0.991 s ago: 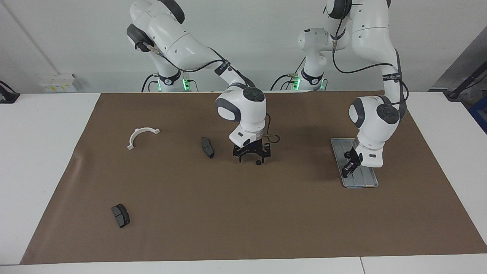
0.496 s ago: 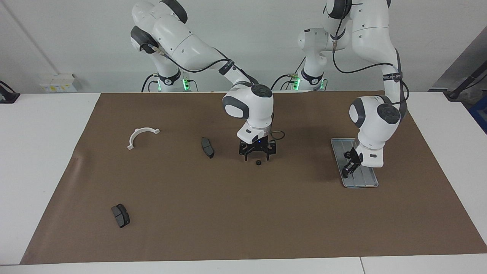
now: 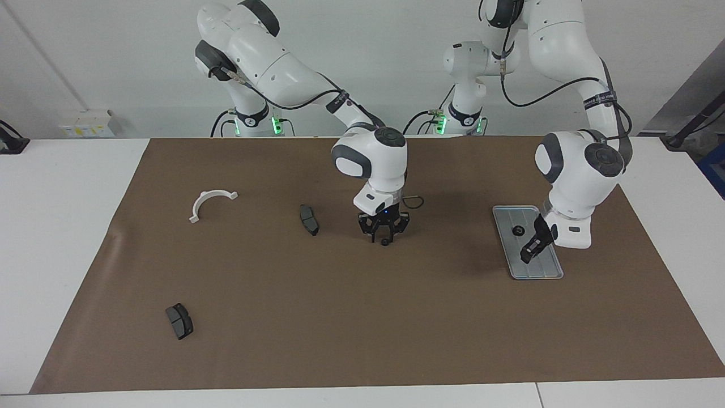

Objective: Place bearing gear from tray to pile
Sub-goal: 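Reach the right gripper to the mid-table gear and grasp it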

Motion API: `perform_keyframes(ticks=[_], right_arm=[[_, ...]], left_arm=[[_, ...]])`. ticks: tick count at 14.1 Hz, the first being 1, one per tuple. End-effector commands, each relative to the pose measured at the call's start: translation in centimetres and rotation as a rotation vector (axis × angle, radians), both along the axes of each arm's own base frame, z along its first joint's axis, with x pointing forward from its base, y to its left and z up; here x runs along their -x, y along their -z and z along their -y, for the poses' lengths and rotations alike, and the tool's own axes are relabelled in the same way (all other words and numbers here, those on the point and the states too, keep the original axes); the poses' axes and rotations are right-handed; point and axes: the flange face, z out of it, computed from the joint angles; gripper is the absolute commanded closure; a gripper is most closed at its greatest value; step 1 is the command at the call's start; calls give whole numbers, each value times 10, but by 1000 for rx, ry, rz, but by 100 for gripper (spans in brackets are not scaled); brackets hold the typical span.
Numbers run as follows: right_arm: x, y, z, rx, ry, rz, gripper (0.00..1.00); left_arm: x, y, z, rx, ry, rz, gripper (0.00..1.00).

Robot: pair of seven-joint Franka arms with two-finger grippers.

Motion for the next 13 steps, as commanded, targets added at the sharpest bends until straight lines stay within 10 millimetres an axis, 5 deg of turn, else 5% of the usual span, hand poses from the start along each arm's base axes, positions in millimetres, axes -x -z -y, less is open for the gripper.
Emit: perform_keyframes(ticks=[1,3,5,7,10,12,13], right_arm=[[-1,-1,-5,-10,8,22,60],[-1,-1,-5,-11,9,21,74],[-2,-2,-4,-9,10,22,99],[-3,-4,-4,-4,16,21,100],[-22,-35,4,0,38,49,100],[-30,-70,23,2,20,63,100],[-44,-88,48,-6,42,51,100]], left_arm=[[-3,-4,11,-4,3,-9,99],[-4,-14,26,-3,25,-6,99],[-7,-26,39,-3,45,3,98],[-7,-30,53,-1,65,11,99],[-3,-29,79,0,98,11,99],[0,-31,100,5,114,24,99],[2,-32,113,7,129,31,99]])
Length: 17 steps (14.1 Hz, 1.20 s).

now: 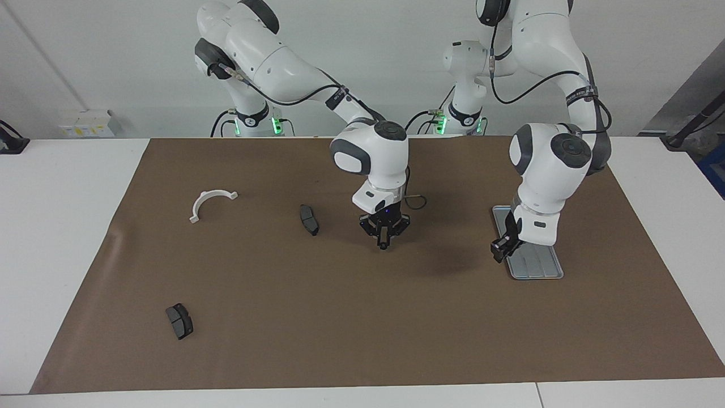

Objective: Place bearing gear from tray to pile

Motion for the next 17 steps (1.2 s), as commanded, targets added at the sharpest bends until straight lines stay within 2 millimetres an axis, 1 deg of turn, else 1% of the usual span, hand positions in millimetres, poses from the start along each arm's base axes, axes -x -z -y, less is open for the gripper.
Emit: perform_keyframes(ticks=[1,2,3,4,5,6,7,9,10,11,13,14,15,17], right_arm=[[-27,-47,58,4,20,-8,100],[-35,-61,79,-6,14,-16,100],[-46,-70,107,-10,14,-27,100],[-57,-78,135,-17,11,-34,100],[-66,-81,159,-24,7,-43,100],[-76,-80,182,-21,11,-45,100],[-84,-77,204,-16,-1,-53,100],[-100,-73,264,-38,-11,-78,100],[-100,-70,286,-30,-27,-91,100],[-98,-63,304,-14,-40,-103,100],[-89,-45,336,-5,-56,-104,100],[-92,-39,347,-42,-49,-66,100],[-97,-33,352,-81,-24,-44,100],[-108,-10,353,-109,6,-3,100]], left_arm=[[1,-4,32,6,22,12,99],[5,-5,52,17,49,31,99],[9,-6,79,31,86,64,98],[19,-4,108,41,128,78,98],[29,7,140,41,177,72,98],[36,11,159,43,206,72,98],[43,22,178,42,236,69,98],[58,40,206,42,283,62,98],[67,53,217,35,303,48,97],[78,61,230,32,326,39,97],[92,75,240,34,350,43,93],[95,77,241,34,355,44,86],[101,79,248,32,368,39,79],[103,79,250,30,375,38,37]])
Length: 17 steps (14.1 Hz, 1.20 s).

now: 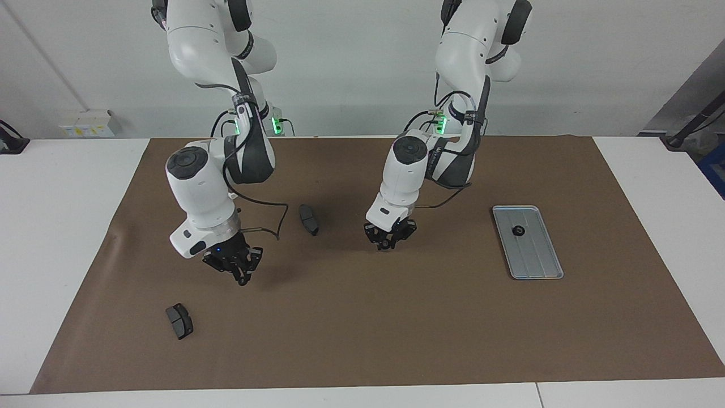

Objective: Place bearing gear from tray to pile

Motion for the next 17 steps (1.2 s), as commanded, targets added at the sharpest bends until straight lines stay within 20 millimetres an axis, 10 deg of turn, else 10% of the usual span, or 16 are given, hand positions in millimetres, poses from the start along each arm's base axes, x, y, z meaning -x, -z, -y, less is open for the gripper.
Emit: perform_keyframes(ticks=[1,4,12,14,17], right_arm=[[-4,29,1,-28,14,50,100],[-7,39,3,-29,25,53,100],[-6,66,10,-15,25,42,100],[-5,70,10,-14,28,38,81],[-5,72,10,-16,34,34,9]], left_arm=[[4,-4,-1,5,8,16,19],[-15,-20,-20,8,-23,35,0],[-94,-43,-290,-70,-80,-60,0],[-90,-38,-335,-82,11,-86,0],[-78,-26,-372,-85,58,-110,0]])
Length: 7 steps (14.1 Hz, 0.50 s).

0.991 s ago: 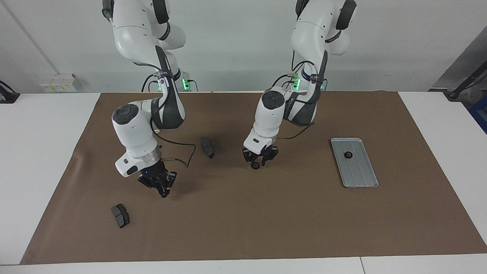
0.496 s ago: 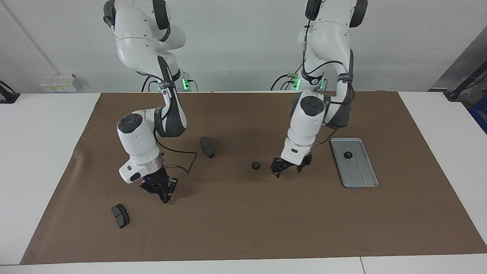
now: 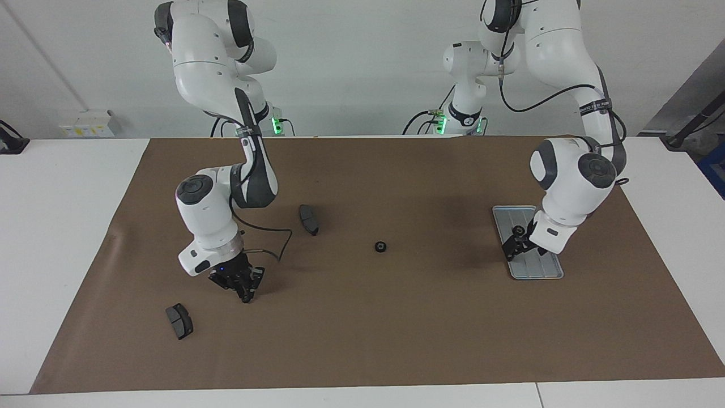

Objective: Place bearing gear from tray to pile

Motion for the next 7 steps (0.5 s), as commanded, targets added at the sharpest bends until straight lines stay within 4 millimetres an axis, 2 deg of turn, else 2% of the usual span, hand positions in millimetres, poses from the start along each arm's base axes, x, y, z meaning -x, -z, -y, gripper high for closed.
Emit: perform_keyframes(ticks=[1,2,3,4,5,6,7], right_arm=[[1,2,4,-14,6,10,0],[0,0,3,-9,1,13,0],[-1,-10,2,-10,-1,19,0],[-1,-20,-11,-19,0,8,0],[-1,-36,-24,-35,34,-11,0],[-1,-49,-46,-35,52,-32,0],[1,-61,-76,-18,46,-49,0]], left_arm=[[25,6,-21,7,80,-34,0],[34,14,-33,9,94,-50,2],[44,20,-37,10,105,-62,4],[52,28,-38,10,107,-67,4],[61,34,-37,10,107,-70,4],[67,39,-36,10,107,-73,6],[73,44,-34,11,110,-81,10]])
